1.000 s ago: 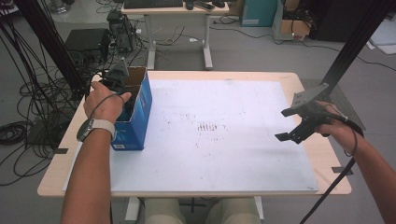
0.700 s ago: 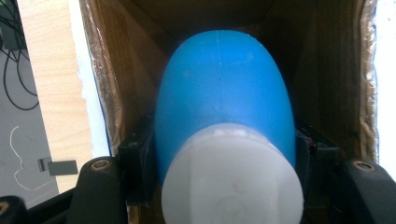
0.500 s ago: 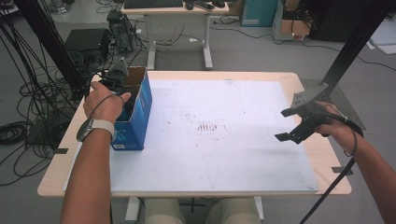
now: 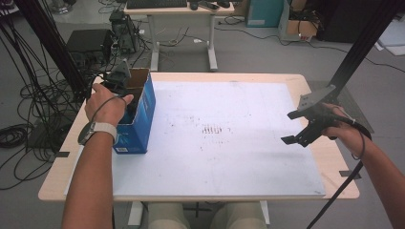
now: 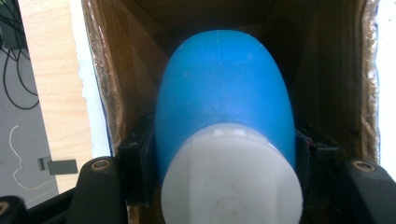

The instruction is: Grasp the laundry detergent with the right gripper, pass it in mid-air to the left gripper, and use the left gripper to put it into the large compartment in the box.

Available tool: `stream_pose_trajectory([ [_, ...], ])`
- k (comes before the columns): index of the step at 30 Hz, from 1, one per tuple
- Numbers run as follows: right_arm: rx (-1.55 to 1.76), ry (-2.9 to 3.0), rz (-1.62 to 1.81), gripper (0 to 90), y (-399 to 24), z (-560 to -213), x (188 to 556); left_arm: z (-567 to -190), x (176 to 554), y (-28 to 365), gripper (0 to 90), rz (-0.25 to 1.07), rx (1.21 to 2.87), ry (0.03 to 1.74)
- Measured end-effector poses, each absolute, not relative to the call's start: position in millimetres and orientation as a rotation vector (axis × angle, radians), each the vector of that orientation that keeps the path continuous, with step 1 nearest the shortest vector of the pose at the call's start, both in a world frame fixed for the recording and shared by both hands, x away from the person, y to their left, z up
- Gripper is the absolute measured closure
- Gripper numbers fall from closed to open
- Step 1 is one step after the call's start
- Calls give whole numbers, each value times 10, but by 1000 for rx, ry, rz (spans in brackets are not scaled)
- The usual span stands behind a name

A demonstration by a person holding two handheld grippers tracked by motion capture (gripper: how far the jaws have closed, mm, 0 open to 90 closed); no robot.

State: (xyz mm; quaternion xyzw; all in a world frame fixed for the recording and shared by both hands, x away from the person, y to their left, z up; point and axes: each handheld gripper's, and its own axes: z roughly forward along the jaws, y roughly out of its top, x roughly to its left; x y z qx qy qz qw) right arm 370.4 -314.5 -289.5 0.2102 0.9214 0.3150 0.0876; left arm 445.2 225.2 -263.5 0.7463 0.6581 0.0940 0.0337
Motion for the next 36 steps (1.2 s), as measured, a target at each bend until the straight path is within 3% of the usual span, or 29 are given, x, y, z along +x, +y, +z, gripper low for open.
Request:
stream_pose_trajectory([
  [36,621,2743,943,37,-3133,-2897,3707,-2641,4441,2255,374,304,2277,2027],
])
